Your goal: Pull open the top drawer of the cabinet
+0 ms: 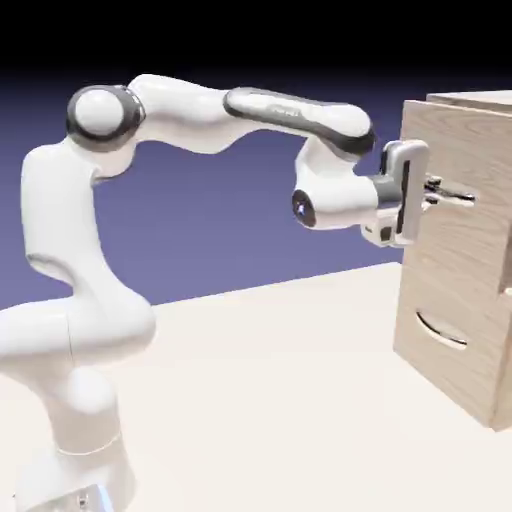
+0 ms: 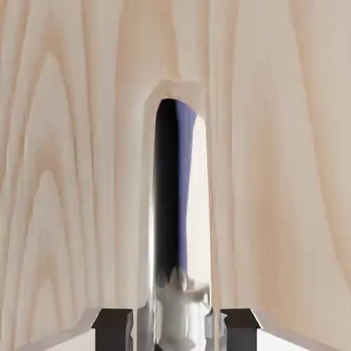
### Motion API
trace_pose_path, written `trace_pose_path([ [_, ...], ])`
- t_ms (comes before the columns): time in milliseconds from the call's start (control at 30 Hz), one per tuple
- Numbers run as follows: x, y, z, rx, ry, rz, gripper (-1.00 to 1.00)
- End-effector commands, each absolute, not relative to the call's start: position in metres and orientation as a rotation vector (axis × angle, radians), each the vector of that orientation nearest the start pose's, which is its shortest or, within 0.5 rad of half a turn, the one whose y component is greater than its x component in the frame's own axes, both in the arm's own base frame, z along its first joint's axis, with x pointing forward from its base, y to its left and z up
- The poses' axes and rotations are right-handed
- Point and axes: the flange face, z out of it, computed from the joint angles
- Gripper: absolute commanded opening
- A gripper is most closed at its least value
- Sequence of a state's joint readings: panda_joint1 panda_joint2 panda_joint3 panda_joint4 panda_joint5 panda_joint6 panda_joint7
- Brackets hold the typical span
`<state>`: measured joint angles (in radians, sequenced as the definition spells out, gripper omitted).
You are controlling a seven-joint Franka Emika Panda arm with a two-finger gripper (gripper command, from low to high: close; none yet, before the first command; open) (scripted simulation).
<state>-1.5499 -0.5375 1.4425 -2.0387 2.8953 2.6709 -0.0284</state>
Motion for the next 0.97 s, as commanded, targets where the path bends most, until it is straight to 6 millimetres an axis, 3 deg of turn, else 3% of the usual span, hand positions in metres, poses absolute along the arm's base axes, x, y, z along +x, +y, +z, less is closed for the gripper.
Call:
trace_pose_path([
  [0, 0.558, 0.009, 0.485, -0.615, 1.482, -0.613, -1.00],
  [333, 0.478, 0.009, 0.485, -0.615, 1.482, -0.613, -1.00],
  [800, 0.325, 0.009, 0.485, -0.614, 1.482, -0.613, -1.00],
  [833, 0.325, 0.009, 0.485, -0.614, 1.482, -0.613, 1.00],
  [867, 0.325, 0.009, 0.485, -0.614, 1.482, -0.613, 1.00],
  [933, 0.304, 0.010, 0.486, -0.617, 1.483, -0.616, 1.00],
])
